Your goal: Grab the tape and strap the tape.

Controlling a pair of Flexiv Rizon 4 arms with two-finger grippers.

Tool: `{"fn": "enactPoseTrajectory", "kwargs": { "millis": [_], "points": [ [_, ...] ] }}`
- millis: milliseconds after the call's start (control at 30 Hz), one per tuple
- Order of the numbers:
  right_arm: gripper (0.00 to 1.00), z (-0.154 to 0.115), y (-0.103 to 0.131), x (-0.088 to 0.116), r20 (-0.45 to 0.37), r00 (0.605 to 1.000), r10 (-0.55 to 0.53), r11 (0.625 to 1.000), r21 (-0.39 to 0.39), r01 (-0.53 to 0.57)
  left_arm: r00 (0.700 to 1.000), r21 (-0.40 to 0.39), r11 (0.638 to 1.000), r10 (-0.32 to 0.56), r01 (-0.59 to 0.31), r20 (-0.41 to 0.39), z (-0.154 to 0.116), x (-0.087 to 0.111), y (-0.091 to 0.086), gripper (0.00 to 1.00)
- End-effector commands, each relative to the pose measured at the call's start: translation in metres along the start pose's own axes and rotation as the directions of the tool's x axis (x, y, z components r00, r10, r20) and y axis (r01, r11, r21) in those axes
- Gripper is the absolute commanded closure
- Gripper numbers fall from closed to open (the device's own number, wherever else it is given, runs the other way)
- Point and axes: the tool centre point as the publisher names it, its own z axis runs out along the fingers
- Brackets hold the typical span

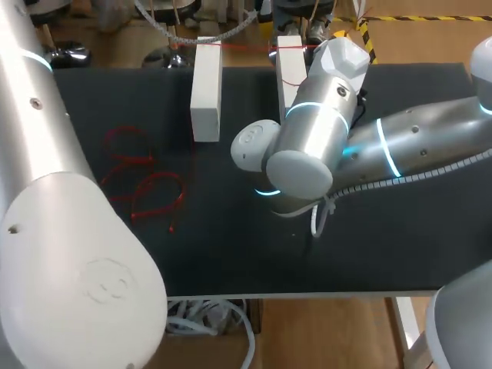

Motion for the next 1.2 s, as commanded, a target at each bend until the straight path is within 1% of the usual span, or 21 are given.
{"fn": "enactPoseTrajectory", "kwargs": {
  "millis": [33, 167, 367, 433, 533, 1200],
  "points": [
    [1.00, 0.000, 0.004, 0.001, 0.002, 1.000, 0.001, 1.000, 0.008, -0.001, 0.996, 0.100, 0.995, 0.014, -0.024, 0.093, 0.008, 0.010, 0.010, 1.00],
    [1.00, 0.000, 0.004, 0.001, 0.002, 1.000, 0.001, 1.000, 0.008, -0.001, 0.992, 0.106, 0.993, 0.031, -0.044, 0.120, 0.009, 0.012, 0.012, 1.00],
    [1.00, 0.000, 0.004, 0.001, 0.002, 1.000, 0.001, 1.000, 0.008, -0.001, 0.988, 0.084, 0.993, 0.076, -0.088, 0.136, 0.006, 0.013, 0.019, 1.00],
    [1.00, 0.000, 0.004, 0.001, 0.002, 1.000, 0.001, 1.000, 0.008, -0.001, 0.986, 0.055, 0.992, 0.103, -0.111, 0.129, 0.001, 0.013, 0.020, 1.00],
    [1.00, 0.000, 0.004, 0.001, 0.002, 1.000, 0.001, 1.000, 0.008, -0.001, 0.987, 0.010, 0.991, 0.131, -0.132, 0.093, -0.007, 0.014, 0.020, 1.00],
    [1.00, 0.000, 0.004, 0.001, 0.002, 1.000, 0.001, 1.000, 0.008, -0.001, 0.987, 0.010, 0.991, 0.131, -0.132, 0.093, -0.007, 0.014, 0.020, 1.00]
  ]
}}
